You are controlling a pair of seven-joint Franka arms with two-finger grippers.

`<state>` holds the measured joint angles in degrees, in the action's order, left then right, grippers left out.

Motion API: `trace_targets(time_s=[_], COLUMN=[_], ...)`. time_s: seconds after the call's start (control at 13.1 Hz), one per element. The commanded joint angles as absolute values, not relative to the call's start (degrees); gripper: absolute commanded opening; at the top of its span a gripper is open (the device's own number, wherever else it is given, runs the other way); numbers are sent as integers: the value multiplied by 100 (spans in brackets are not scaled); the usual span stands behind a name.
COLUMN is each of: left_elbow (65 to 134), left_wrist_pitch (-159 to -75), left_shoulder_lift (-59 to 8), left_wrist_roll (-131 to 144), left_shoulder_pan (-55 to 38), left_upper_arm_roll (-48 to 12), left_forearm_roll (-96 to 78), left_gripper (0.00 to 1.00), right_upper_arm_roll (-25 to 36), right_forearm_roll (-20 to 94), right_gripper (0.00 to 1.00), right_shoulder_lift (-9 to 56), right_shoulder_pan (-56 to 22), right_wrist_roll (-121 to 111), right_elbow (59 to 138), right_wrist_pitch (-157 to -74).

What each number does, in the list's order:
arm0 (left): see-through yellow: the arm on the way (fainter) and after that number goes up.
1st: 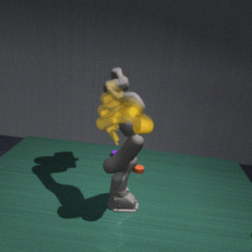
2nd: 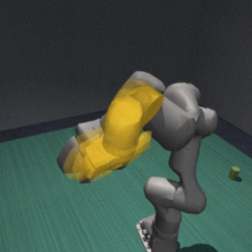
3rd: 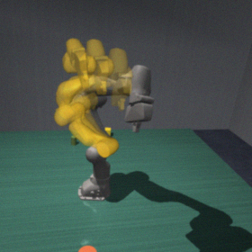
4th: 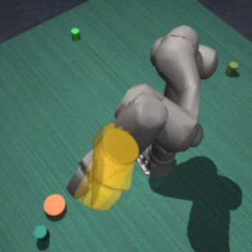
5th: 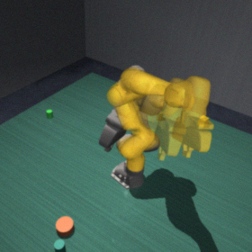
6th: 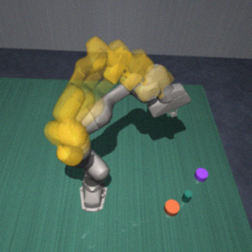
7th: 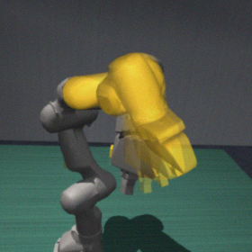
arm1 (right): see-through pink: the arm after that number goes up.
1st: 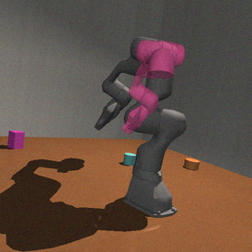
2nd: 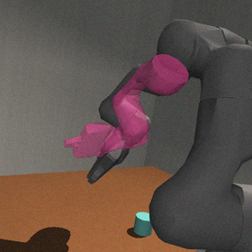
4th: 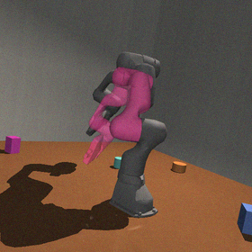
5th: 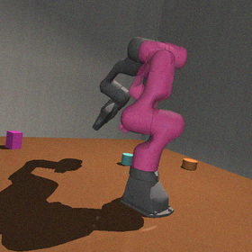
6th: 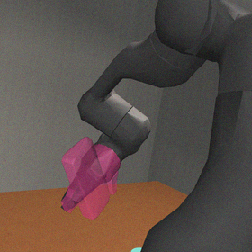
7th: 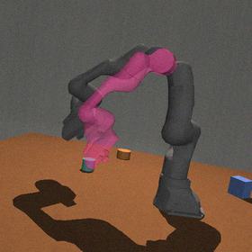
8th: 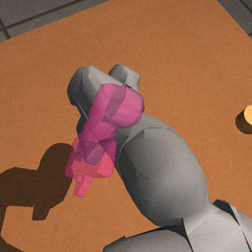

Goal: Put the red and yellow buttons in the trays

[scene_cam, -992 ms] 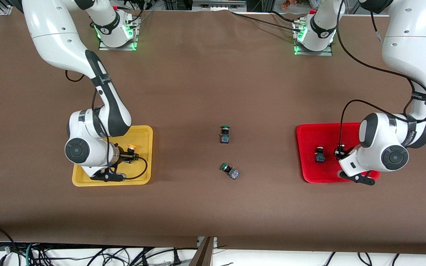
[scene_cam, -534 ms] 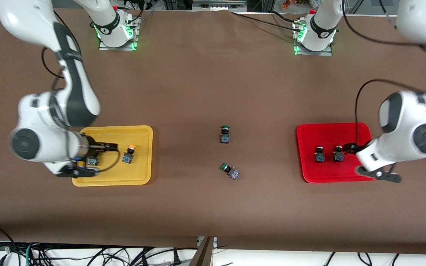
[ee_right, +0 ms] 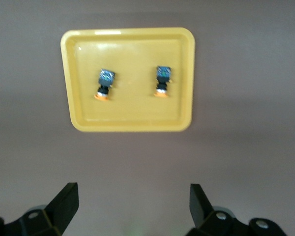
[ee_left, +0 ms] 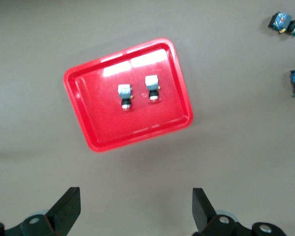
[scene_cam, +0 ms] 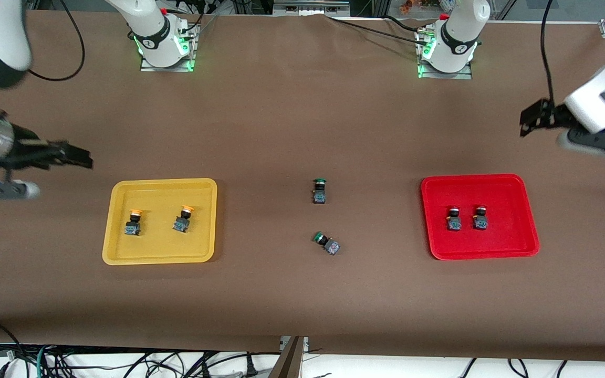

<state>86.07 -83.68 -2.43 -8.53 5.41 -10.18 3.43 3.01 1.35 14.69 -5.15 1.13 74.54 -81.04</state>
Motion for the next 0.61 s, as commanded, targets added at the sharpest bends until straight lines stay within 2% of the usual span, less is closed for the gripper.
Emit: trace_targets(time_s=[0.0,0.23,0.38,0.46,0.53], left_elbow=[8571,8534,8586,8665,8857], left_wrist_pitch=[-8332,-8411,-8490,-8586,-8839], left_shoulder_lift=[-263,-334,-308,-229,-107], left_wrist_roll=[-853,-406,-448,-457,-474], left_shoulder_pan=[598,572,580,476,135], left_upper_arm_roll=[-949,-1011,-950,-801,-313], left_forearm_roll=[342,377,299,299,186], left_gripper=[100,100,100,100,100], right_upper_arm_roll=[88,70,88,114,114], right_forearm_roll=[-132,-141,-106,-79,-105], right_gripper=[100,100,100,100,100], right_shoulder_lift=[626,274,333,386,413], right_shoulder_pan=[-352,-186,-184,-185,-193], right_wrist_roll=[44,53,18,18,18], right_elbow=[7972,8181,8165,8113,8078], right_wrist_pitch=[-8007,-7989,-7876,-7805,-7813])
